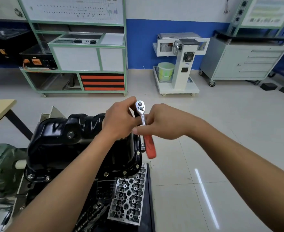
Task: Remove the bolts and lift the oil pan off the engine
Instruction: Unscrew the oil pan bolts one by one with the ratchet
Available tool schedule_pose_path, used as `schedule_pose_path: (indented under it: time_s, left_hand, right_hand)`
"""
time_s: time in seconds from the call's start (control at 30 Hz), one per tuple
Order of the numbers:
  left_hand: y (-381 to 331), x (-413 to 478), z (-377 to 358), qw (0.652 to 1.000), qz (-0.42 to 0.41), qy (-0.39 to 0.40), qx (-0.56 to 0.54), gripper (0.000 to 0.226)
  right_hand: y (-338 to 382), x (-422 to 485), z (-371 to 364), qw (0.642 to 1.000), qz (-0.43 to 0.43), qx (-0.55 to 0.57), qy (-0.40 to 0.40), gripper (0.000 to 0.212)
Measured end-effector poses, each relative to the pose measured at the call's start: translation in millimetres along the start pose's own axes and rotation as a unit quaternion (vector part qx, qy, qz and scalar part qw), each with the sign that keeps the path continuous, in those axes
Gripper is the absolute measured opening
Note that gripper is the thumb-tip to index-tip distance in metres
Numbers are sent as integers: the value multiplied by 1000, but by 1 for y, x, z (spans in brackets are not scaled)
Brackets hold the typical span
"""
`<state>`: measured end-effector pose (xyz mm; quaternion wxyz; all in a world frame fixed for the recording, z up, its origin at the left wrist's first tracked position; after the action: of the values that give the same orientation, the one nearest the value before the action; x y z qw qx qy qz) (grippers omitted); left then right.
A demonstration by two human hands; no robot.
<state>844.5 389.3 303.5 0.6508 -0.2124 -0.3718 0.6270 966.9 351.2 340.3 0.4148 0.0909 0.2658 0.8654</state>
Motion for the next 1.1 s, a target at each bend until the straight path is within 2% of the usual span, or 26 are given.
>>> schedule_pose_path:
  time_s: [0.07, 0.13, 0.23, 0.3, 0.37, 0.5, 0.63, 0.73, 0.8, 0.93, 1.0, 1.1]
  left_hand:
    - [1, -1, -2, 1000, -4, 31, 4, 30]
    - [1, -4, -4, 997, -18, 70, 14, 30]
    - [3, -6, -7, 990, -11, 140, -10, 31]
    - [3, -5, -7, 983, -3, 179, -29, 34]
    - [-1, -5, -5, 980, -18, 194, -34, 28]
    - [-1, -2, -2, 984, -30, 167, -60, 19]
    - [4, -3, -1, 990, -24, 111, -79, 19]
    - [4, -4, -1, 994, -16, 74, -75, 21]
    - [3, -5, -2, 996, -15, 57, -65, 24]
    - [3, -4, 0, 998, -22, 16, -48, 23]
    - [3, -3, 1, 999, -20, 5, -41, 20]
    - [6, -1, 2, 999, -9, 2, -47, 30]
  right_hand:
    - [-7, -3, 7, 999, -12, -28, 41, 61]
    - [-16, -6, 21, 995, -20, -83, 54, 48]
    - [-18, -1, 52, 984, -22, -175, -30, 6]
    - [-17, 6, 64, 958, -25, -268, -100, 15]
    - [-17, 14, 66, 943, -15, -302, -139, 26]
    - [-17, 24, 48, 959, 41, -248, -128, 41]
    - [-16, 19, 44, 958, 50, -241, -145, 32]
    - [-17, 8, 53, 948, -4, -278, -157, 22]
    - [-17, 3, 55, 948, -43, -276, -152, 23]
    - [-12, 0, 42, 979, -64, -155, -120, 40]
    - [-6, 3, 26, 991, -60, -77, -95, 39]
    - [-1, 8, 14, 993, -49, -38, -102, 36]
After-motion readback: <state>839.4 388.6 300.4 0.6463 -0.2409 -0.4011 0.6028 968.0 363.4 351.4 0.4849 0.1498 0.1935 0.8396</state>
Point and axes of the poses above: each hand's wrist, its own x-axis towards the middle knuckle, its own z-axis out of the back of the hand, y = z × x, the point moved 8 cm from there along x, towards the middle knuckle, and after that the axes turned 10 degrees about z, right-handed, at the moved point
